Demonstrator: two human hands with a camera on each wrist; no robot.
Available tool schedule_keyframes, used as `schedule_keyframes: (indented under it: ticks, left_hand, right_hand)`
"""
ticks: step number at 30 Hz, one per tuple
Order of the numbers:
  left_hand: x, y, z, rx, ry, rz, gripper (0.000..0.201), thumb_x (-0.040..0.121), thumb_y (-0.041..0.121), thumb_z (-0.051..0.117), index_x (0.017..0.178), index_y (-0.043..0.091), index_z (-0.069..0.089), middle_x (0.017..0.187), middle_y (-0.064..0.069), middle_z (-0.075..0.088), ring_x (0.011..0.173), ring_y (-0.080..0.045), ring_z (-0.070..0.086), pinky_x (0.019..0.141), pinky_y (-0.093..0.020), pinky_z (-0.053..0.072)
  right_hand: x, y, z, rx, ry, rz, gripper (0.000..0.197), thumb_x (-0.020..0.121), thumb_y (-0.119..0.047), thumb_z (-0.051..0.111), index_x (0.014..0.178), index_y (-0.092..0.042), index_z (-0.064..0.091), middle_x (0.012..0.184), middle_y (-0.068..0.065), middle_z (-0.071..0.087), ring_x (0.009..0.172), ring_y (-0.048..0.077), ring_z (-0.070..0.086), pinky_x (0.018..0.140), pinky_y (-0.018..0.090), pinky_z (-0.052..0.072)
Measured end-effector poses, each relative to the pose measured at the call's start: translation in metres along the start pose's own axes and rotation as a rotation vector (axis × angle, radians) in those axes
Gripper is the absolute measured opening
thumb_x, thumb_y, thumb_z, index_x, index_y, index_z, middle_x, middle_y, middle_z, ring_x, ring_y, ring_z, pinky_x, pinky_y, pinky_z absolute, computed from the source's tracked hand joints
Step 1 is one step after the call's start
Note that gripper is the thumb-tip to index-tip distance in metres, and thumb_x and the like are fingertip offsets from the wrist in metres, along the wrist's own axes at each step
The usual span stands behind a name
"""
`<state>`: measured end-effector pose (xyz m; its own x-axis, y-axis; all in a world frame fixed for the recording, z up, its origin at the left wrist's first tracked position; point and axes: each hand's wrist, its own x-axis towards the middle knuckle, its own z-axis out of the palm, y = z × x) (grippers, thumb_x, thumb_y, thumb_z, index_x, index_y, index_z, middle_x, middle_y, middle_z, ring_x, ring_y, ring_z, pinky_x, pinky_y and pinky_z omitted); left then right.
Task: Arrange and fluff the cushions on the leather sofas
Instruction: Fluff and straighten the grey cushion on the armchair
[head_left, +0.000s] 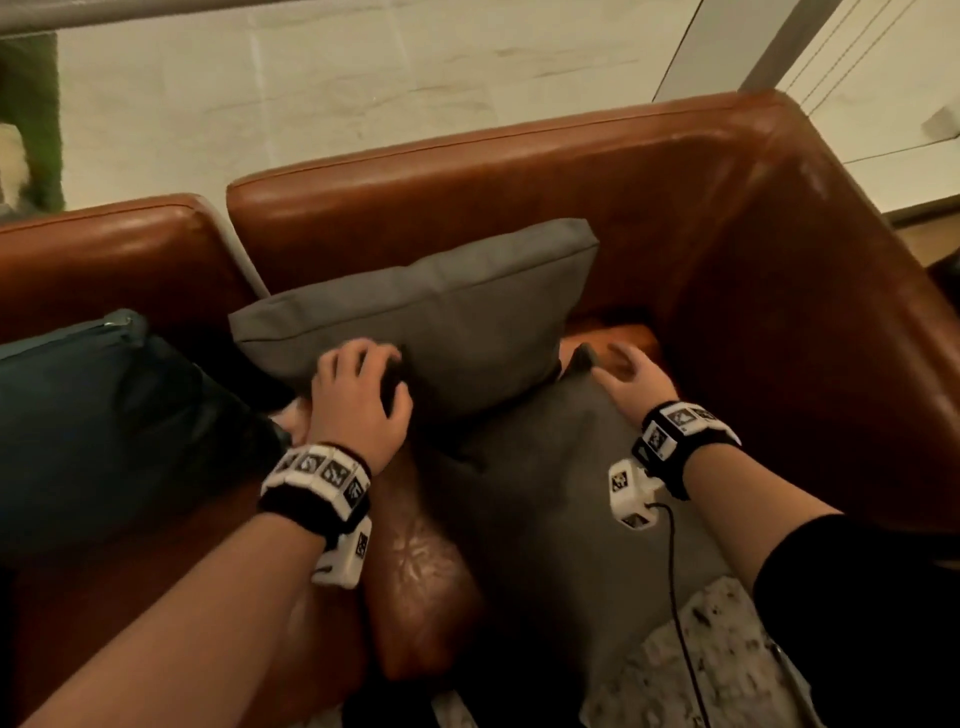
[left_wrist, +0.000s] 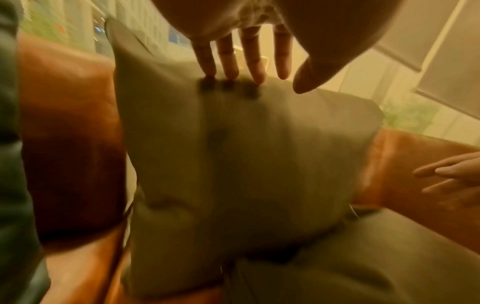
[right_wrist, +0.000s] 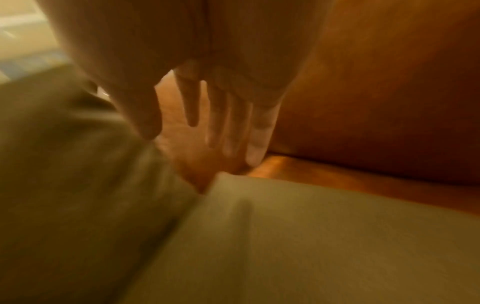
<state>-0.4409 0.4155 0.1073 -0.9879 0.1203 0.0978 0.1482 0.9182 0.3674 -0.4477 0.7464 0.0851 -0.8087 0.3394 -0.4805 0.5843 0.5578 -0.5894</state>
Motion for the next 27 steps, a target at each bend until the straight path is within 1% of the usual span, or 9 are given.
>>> schedule_keyframes:
  ticks: [4,8,11,13,15,17,19,22,27]
  left_hand:
    - [-0.039,0.018,0.048,-0.111,-0.339,0.031,0.030,0.084,0.038,0.046,0.107,0.022,0.057,0.105,-0.002,0.056,0.099,-0.027,0.054,0.088,-0.039,0.047]
    - [-0.040,0.033,0.107,-0.108,-0.663,-0.121,0.052,0.094,0.046,0.045,0.142,0.024,0.041,0.144,-0.003,0.042,0.132,-0.026,0.041,0.110,-0.038,0.035]
    - [-0.028,0.042,0.141,-0.125,-0.742,-0.328,0.066,0.095,0.051,0.043,0.151,0.020,0.027,0.154,-0.010,0.032,0.140,-0.031,0.032,0.115,-0.038,0.027]
    - [-0.027,0.045,0.161,-0.115,-0.811,-0.419,0.070,0.094,0.052,0.043,0.153,0.020,0.020,0.154,-0.015,0.032,0.140,-0.034,0.032,0.115,-0.039,0.026]
    - [-0.031,0.047,0.171,-0.130,-0.823,-0.439,0.067,0.095,0.047,0.044,0.152,0.019,0.024,0.151,-0.017,0.036,0.138,-0.035,0.035,0.114,-0.041,0.028]
    - [-0.036,0.054,0.164,-0.169,-0.796,-0.433,0.060,0.095,0.041,0.048,0.148,0.017,0.032,0.147,-0.017,0.042,0.135,-0.036,0.039,0.112,-0.042,0.030]
    - [-0.037,0.070,0.150,-0.258,-0.788,-0.402,0.052,0.095,0.033,0.052,0.143,0.016,0.040,0.143,-0.015,0.048,0.131,-0.034,0.044,0.109,-0.039,0.034]
    - [-0.025,0.103,0.134,-0.392,-0.777,-0.267,0.050,0.094,0.024,0.056,0.142,0.015,0.043,0.142,-0.012,0.051,0.130,-0.031,0.047,0.107,-0.035,0.034]
    - [0.024,0.165,0.117,-0.415,-0.765,-0.080,0.066,0.091,0.020,0.058,0.150,0.024,0.029,0.144,-0.009,0.048,0.132,-0.030,0.046,0.108,-0.034,0.034]
  right_hand:
    - [-0.018,0.107,-0.013,-0.170,-0.004,0.350,0.069,0.083,-0.051,0.065,0.142,-0.021,0.042,0.138,0.013,0.054,0.118,0.033,0.057,0.101,0.041,0.046]
    - [-0.028,0.169,-0.004,-0.167,-0.040,0.529,0.073,0.093,-0.058,0.044,0.152,-0.019,0.023,0.153,0.014,0.035,0.135,0.035,0.041,0.111,0.041,0.035]
    - [-0.028,0.186,0.006,-0.226,-0.061,0.463,0.063,0.094,-0.059,0.041,0.145,-0.022,0.040,0.143,0.012,0.048,0.127,0.035,0.048,0.103,0.039,0.041]
    - [-0.030,0.191,0.006,-0.215,-0.058,0.419,0.050,0.091,-0.060,0.046,0.124,-0.026,0.063,0.128,0.005,0.060,0.113,0.031,0.057,0.098,0.042,0.046]
    - [-0.040,0.194,0.003,-0.190,0.003,0.384,0.039,0.092,-0.057,0.048,0.112,-0.031,0.070,0.120,-0.001,0.062,0.112,0.028,0.057,0.099,0.047,0.043]
    - [-0.056,0.192,-0.002,-0.165,0.102,0.321,0.033,0.093,-0.050,0.051,0.107,-0.029,0.073,0.110,0.000,0.061,0.111,0.027,0.056,0.097,0.043,0.041]
    - [-0.076,0.187,-0.015,-0.070,0.230,0.274,0.028,0.094,-0.041,0.055,0.101,-0.021,0.075,0.095,0.001,0.059,0.097,0.024,0.058,0.082,0.031,0.040]
    - [-0.109,0.174,-0.050,0.022,0.431,0.251,0.022,0.094,-0.030,0.059,0.097,-0.015,0.075,0.080,0.000,0.051,0.079,0.019,0.053,0.071,0.026,0.031]
    - [-0.136,0.139,-0.112,-0.013,0.710,0.088,0.019,0.092,-0.028,0.063,0.100,-0.017,0.076,0.085,0.001,0.052,0.081,0.020,0.052,0.076,0.032,0.039]
